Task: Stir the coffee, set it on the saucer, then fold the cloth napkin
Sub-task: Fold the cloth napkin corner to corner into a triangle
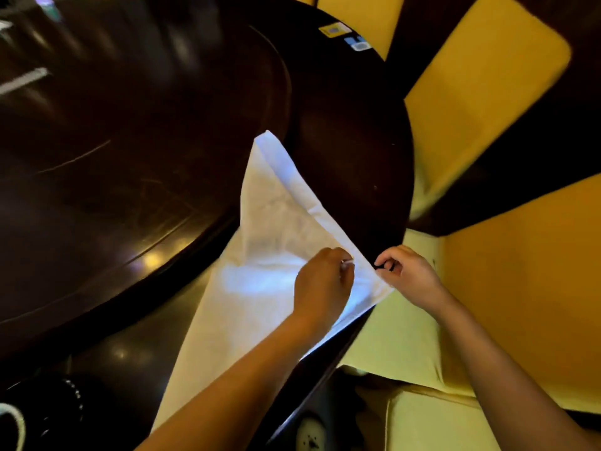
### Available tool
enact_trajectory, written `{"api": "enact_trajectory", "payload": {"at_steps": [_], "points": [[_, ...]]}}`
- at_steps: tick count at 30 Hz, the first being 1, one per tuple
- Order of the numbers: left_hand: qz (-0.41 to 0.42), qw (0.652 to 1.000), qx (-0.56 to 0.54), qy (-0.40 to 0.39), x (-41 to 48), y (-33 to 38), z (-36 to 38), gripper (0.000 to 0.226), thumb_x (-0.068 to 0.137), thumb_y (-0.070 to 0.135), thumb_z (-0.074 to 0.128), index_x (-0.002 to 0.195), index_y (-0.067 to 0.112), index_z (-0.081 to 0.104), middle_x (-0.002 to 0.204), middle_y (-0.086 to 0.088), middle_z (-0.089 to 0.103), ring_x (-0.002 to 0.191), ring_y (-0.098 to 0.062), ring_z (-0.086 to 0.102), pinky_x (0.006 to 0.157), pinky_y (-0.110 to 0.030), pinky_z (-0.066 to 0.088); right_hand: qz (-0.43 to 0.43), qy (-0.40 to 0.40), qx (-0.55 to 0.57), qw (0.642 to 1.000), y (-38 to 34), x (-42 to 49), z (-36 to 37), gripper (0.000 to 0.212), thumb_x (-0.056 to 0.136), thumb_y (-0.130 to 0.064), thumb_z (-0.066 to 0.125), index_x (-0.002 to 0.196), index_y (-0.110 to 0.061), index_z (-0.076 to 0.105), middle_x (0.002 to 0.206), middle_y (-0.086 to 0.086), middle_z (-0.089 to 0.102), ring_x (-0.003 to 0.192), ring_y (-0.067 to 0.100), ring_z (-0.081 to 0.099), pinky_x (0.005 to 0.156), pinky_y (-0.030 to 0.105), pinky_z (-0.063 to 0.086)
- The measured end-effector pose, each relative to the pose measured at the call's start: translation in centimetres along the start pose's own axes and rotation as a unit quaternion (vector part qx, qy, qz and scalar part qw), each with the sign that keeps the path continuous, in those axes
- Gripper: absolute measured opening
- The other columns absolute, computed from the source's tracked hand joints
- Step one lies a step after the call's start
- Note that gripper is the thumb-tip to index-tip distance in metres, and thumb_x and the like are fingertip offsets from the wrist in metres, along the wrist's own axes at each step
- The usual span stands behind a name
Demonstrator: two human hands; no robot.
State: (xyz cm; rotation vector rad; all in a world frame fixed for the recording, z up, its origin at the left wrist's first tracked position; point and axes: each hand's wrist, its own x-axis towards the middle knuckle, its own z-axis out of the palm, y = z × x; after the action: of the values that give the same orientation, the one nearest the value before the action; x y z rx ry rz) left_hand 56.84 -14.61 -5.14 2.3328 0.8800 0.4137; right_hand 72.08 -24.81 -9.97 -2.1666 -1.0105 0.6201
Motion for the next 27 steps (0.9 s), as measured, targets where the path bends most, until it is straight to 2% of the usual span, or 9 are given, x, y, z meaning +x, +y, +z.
{"api": "enact_trajectory", "payload": {"at_steps": [3, 6, 8, 11, 14, 17, 23, 27], "points": [[-0.006, 1.000, 0.009, -0.022, -0.7, 1.3, 3.2, 0.021, 0.093, 0.022, 0.047, 0.104, 0.015, 0.063, 0.101, -0.006, 0.063, 0.088, -0.025, 0.059, 0.070, -0.029, 0.040, 0.069, 0.010, 0.069, 0.995, 0.8, -1.2, 0.5, 0.025, 0.078, -0.004, 0.067, 0.069, -0.025, 0.056, 0.068, -0.004, 0.055, 0.054, 0.003, 0.052, 0.058, 0.018, 0.041], [-0.005, 1.000, 0.004, -0.010, -1.0, 2.0, 5.1, 0.021, 0.094, 0.023, 0.046, 0.104, 0.016, 0.063, 0.102, -0.004, 0.064, 0.088, -0.022, 0.059, 0.069, -0.024, 0.040, 0.136, -0.012, 0.198, 0.971, 1.1, -2.2, 0.6, 0.019, 0.083, -0.004, 0.064, 0.072, -0.017, 0.056, 0.063, 0.004, 0.057, 0.044, 0.002, 0.054, 0.049, 0.020, 0.045], [-0.007, 1.000, 0.001, -0.006, -1.1, 2.0, 6.0, 0.020, 0.094, 0.025, 0.047, 0.104, 0.017, 0.063, 0.102, -0.003, 0.065, 0.088, -0.020, 0.059, 0.070, -0.026, 0.044, 0.152, -0.028, 0.269, 0.951, 1.1, -2.7, 0.6, 0.012, 0.084, -0.001, 0.062, 0.077, -0.010, 0.057, 0.064, 0.009, 0.059, 0.045, 0.004, 0.057, 0.048, 0.018, 0.048], [0.003, 1.000, -0.001, -0.011, -1.5, 1.8, 7.1, 0.016, 0.092, 0.025, 0.053, 0.099, 0.017, 0.064, 0.097, -0.003, 0.065, 0.087, -0.020, 0.057, 0.068, -0.029, 0.045, 0.163, -0.019, 0.356, 0.920, 1.6, -3.4, 0.8, 0.009, 0.085, 0.000, 0.061, 0.081, -0.008, 0.060, 0.066, 0.007, 0.063, 0.052, 0.010, 0.061, 0.053, 0.018, 0.052], [0.018, 1.000, -0.007, -0.001, -2.1, 1.5, 7.6, 0.012, 0.089, 0.017, 0.057, 0.097, 0.014, 0.066, 0.092, -0.005, 0.064, 0.083, -0.020, 0.056, 0.068, -0.023, 0.041, 0.174, -0.009, 0.420, 0.891, 2.2, -3.7, 1.2, 0.007, 0.086, -0.002, 0.060, 0.082, -0.007, 0.062, 0.063, 0.005, 0.065, 0.055, 0.013, 0.062, 0.057, 0.020, 0.054], [0.027, 0.999, -0.003, 0.018, -2.3, 1.3, 7.7, 0.011, 0.088, 0.011, 0.057, 0.093, 0.011, 0.067, 0.089, -0.006, 0.065, 0.079, -0.020, 0.057, 0.067, -0.021, 0.039, 0.176, -0.006, 0.460, 0.870, 2.6, -3.9, 1.6, 0.005, 0.086, -0.002, 0.060, 0.083, -0.005, 0.062, 0.060, 0.002, 0.067, 0.055, 0.012, 0.062, 0.057, 0.019, 0.053], [0.059, 0.998, 0.001, 0.033, -2.6, 1.0, 8.6, 0.009, 0.085, 0.009, 0.061, 0.091, 0.009, 0.069, 0.087, -0.008, 0.066, 0.078, -0.022, 0.059, 0.066, -0.030, 0.049, 0.174, 0.000, 0.491, 0.853, 2.8, -4.1, 2.1, 0.004, 0.087, -0.002, 0.058, 0.086, -0.003, 0.062, 0.062, 0.005, 0.066, 0.055, 0.011, 0.062, 0.056, 0.019, 0.053], [0.079, 0.996, -0.003, 0.039, -2.9, 0.9, 8.9, 0.012, 0.086, 0.014, 0.057, 0.091, 0.011, 0.068, 0.086, -0.005, 0.067, 0.079, -0.019, 0.059, 0.068, -0.022, 0.045, 0.170, 0.002, 0.494, 0.853, 2.8, -4.0, 2.1, 0.005, 0.085, 0.001, 0.058, 0.086, -0.003, 0.062, 0.061, 0.003, 0.067, 0.054, 0.010, 0.061, 0.056, 0.019, 0.053]]}}
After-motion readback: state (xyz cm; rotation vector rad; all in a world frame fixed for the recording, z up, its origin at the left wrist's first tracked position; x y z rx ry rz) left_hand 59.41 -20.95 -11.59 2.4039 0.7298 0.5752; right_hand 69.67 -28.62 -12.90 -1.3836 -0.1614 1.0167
